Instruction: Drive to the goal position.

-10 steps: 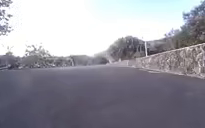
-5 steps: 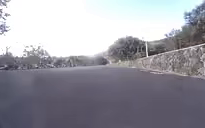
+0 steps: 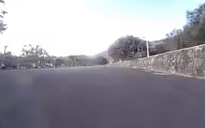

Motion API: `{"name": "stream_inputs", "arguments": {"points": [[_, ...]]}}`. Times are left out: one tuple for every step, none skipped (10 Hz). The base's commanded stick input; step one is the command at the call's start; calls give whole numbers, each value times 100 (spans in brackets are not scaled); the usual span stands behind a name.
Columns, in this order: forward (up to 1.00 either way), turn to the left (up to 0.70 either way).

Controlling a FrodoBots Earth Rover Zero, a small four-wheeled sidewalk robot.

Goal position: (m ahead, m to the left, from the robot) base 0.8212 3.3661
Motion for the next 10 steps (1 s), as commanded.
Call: {"name": "stream_inputs", "arguments": {"points": [[70, 0], [70, 0], [70, 0], [70, 0], [70, 0], [70, 0], [70, 0], [70, 0], [70, 0], [70, 0]]}}
